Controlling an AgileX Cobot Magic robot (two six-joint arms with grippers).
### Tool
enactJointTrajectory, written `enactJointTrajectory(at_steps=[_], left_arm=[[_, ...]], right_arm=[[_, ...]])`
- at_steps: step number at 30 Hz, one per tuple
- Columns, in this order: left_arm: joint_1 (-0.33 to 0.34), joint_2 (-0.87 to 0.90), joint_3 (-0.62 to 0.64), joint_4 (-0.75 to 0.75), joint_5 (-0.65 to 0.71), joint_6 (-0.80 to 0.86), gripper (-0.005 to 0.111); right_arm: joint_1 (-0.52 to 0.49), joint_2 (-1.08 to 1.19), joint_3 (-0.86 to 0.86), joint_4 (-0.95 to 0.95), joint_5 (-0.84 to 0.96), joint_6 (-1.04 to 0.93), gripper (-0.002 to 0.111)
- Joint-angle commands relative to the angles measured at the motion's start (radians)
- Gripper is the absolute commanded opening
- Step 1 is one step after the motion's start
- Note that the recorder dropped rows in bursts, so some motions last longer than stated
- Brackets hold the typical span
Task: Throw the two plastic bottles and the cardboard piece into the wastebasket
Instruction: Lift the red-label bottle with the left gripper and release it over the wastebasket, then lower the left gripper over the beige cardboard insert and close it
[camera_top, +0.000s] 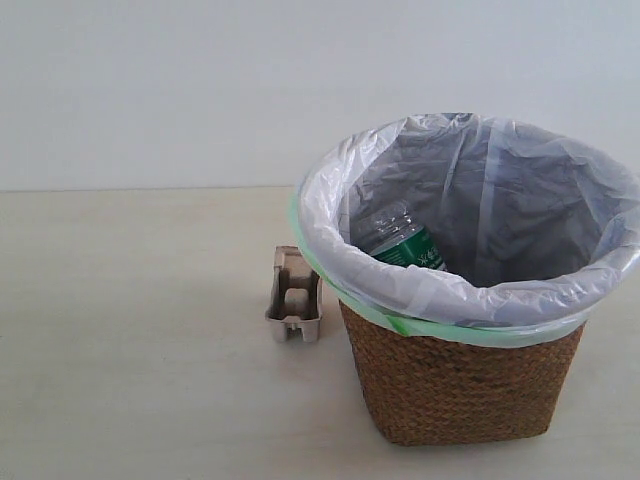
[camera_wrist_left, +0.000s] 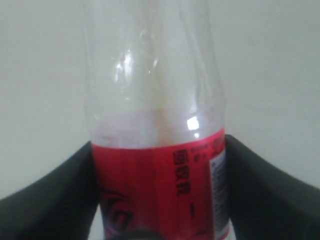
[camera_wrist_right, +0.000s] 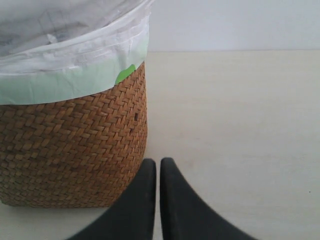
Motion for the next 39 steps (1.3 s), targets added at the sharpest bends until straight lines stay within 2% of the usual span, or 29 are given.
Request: enactJointTrajectory(at_steps=[1,3,4,5,6,7,8,9,11,12,13,14,16,22,31,35,39], left_arm=[[0.001,0.064,-0.020,-0.409,-0.253,0.362,0.004],[-0.001,0.127,-0.069,-0.943,-0.280,0.759,0.004],[-0.002,0.163,-0.105,-1.259,-0.221,0.990,0.006],[-0.002,0.193,-0.150,-1.500,-0.130,1.172,0.010],[-0.010,0.230,-0.199,-1.758,0.011,1.343,0.017],[-0.030,0.261,-0.254,-1.957,0.119,1.415,0.026],[-0.051,0.284,-0.303,-2.048,0.154,1.417,0.036],[-0.074,0.299,-0.367,-2.087,0.154,1.398,0.050],[-0.121,0.315,-0.475,-2.018,0.097,1.284,0.078],[-0.139,0.320,-0.520,-1.955,0.045,1.239,0.086],[-0.153,0.320,-0.554,-1.877,-0.019,1.154,0.089],[-0.163,0.320,-0.575,-1.791,-0.094,1.088,0.090],[-0.182,0.320,-0.590,-1.586,-0.152,0.943,0.089],[-0.187,0.343,-0.590,-1.206,-0.117,0.760,0.089],[-0.187,0.349,-0.590,-0.938,-0.084,0.659,0.089],[-0.187,0.360,-0.543,-0.766,-0.158,0.559,0.089],[-0.187,0.431,-0.512,-0.724,-0.184,0.553,0.089]], right_arm=[[-0.005,-0.004,-0.001,-0.005,-0.005,-0.004,0.000],[-0.005,-0.004,-0.001,-0.005,-0.005,-0.004,0.000],[-0.005,-0.004,-0.001,-0.005,-0.005,-0.004,0.000],[-0.005,-0.004,-0.001,-0.005,-0.005,-0.004,0.000],[-0.005,-0.004,-0.001,-0.005,-0.005,-0.004,0.000],[-0.005,-0.004,-0.001,-0.005,-0.005,-0.004,0.000],[-0.005,-0.004,-0.001,-0.005,-0.005,-0.004,0.000],[-0.005,-0.004,-0.001,-0.005,-0.005,-0.004,0.000],[-0.005,-0.004,-0.001,-0.005,-0.005,-0.004,0.000],[-0.005,-0.004,-0.001,-0.005,-0.005,-0.004,0.000],[-0.005,-0.004,-0.001,-0.005,-0.005,-0.004,0.000],[-0.005,-0.004,-0.001,-0.005,-0.005,-0.004,0.000],[-0.005,-0.004,-0.001,-0.005,-0.005,-0.004,0.000],[-0.005,-0.004,-0.001,-0.005,-0.005,-0.004,0.000],[-0.005,-0.004,-0.001,-0.005,-0.005,-0.004,0.000],[-0.005,-0.004,-0.001,-0.005,-0.005,-0.004,0.000],[-0.005,-0.004,-0.001,-0.005,-0.005,-0.004,0.000]])
